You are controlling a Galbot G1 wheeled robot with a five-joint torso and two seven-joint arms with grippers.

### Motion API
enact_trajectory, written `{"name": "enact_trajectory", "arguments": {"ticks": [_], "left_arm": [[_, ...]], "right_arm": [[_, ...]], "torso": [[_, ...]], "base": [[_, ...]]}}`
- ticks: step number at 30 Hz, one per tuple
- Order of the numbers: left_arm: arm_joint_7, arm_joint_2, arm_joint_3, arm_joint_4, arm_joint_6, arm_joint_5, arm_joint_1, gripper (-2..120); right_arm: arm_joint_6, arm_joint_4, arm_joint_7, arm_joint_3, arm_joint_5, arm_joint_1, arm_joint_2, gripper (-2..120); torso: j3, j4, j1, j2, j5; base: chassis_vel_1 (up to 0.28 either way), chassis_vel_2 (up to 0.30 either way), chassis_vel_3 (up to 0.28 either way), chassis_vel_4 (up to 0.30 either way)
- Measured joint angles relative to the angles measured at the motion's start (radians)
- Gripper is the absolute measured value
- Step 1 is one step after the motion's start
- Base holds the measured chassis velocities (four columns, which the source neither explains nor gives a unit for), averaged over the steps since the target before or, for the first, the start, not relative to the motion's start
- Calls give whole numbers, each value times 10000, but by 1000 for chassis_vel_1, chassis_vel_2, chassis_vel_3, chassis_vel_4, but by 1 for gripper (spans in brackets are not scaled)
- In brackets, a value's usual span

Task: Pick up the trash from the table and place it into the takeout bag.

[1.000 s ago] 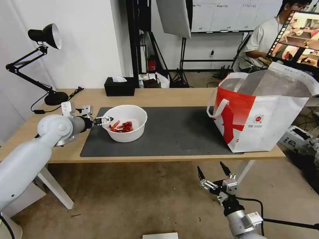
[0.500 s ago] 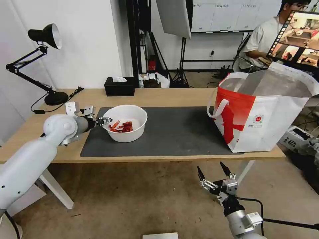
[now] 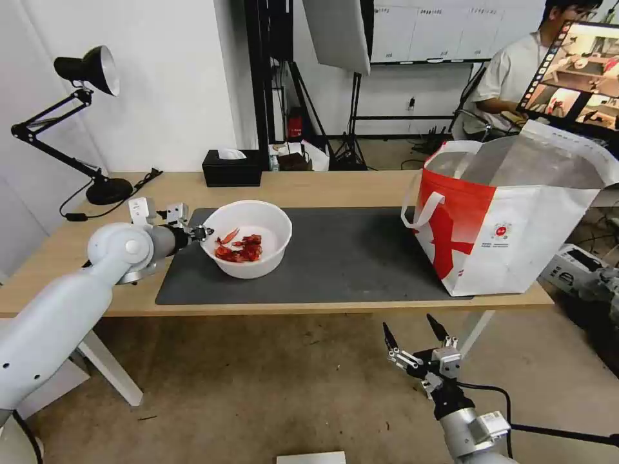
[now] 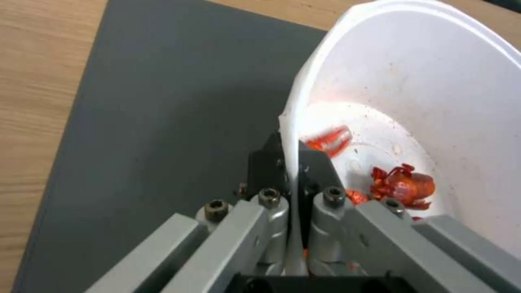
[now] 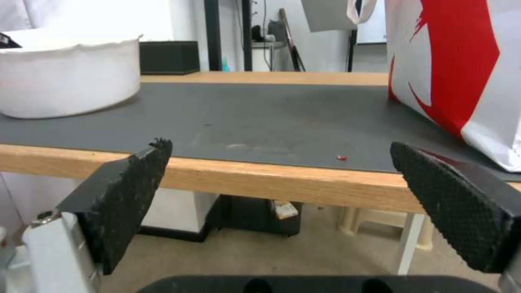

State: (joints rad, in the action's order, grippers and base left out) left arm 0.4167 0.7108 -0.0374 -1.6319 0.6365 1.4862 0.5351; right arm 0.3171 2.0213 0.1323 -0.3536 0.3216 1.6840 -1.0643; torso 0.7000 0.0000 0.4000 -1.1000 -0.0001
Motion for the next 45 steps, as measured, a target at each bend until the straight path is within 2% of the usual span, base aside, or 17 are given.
{"name": "enact_trajectory", "arguments": {"ticks": [5,7,8,11,12,18,24,28,31,32,35,36,38,39,41,42,45], "left_arm": [[6,-35,-234,-232,-346,-42,163,0],[9,-39,-338,-518,-1043,-470,147,0],[9,-39,-338,-518,-1043,-470,147,0],[110,75,-379,-815,-2232,-1638,-80,0],[110,75,-379,-815,-2232,-1638,-80,0],[135,147,-388,-1591,-3448,-3465,89,0],[134,176,-278,-1821,-3662,-3735,-69,0],[220,450,283,-1860,-3544,-3430,-974,0],[478,958,1262,-1849,-3308,-2874,-2238,0],[478,958,1262,-1849,-3308,-2874,-2238,0],[914,1940,2665,-1363,-3207,-2325,-3960,0],[914,1940,2665,-1363,-3207,-2325,-3960,0],[1191,2857,3527,-727,-3166,-1980,-5253,0],[1191,2857,3527,-727,-3166,-1980,-5253,0],[1249,3795,4202,5,-3149,-1838,-6276,0],[1249,3795,4202,5,-3149,-1838,-6276,0],[1254,4813,4848,908,-3129,-1783,-7149,0]], "right_arm": [[0,0,0,0,0,0,0,100],[0,0,0,0,0,0,0,100],[0,0,0,0,0,0,0,100],[-1,0,-1,0,0,0,0,100],[-1,0,-1,0,0,0,0,100],[-1,0,0,0,0,0,0,100],[0,0,0,0,0,0,0,100],[0,0,0,0,0,0,0,100],[0,0,0,0,0,0,0,100],[0,0,0,0,0,0,0,100],[0,0,-1,0,0,-1,0,100],[0,0,-1,0,0,-1,0,100],[-1,0,0,0,0,-1,0,100],[-1,0,0,0,0,-1,0,100],[0,0,-1,0,0,0,0,100],[0,0,-1,0,0,0,0,100],[-1,0,0,0,1,0,0,100]], "torso": [[0,0,0,0,0],[0,1,0,0,0],[0,1,0,0,0],[0,0,0,0,3],[0,0,0,0,3],[0,0,0,0,-1],[0,2,-1,0,0],[0,3,-1,0,1],[0,0,0,1,4],[0,0,0,1,4],[1,-1,-1,1,1],[1,-1,-1,1,1],[1,-2,1,1,7],[1,-2,1,1,7],[1,-4,1,1,7],[1,-4,1,1,7],[1,-5,1,1,6]], "base": [[0,0,0,0],[0,0,0,0],[0,0,0,0],[0,0,0,0],[0,0,0,0],[0,0,0,0],[0,0,0,0],[0,0,0,0],[0,0,0,0],[0,0,0,0],[0,0,0,0],[0,0,0,0],[0,0,0,0],[0,0,0,0],[0,0,0,0],[0,0,0,0],[0,0,0,0]]}}
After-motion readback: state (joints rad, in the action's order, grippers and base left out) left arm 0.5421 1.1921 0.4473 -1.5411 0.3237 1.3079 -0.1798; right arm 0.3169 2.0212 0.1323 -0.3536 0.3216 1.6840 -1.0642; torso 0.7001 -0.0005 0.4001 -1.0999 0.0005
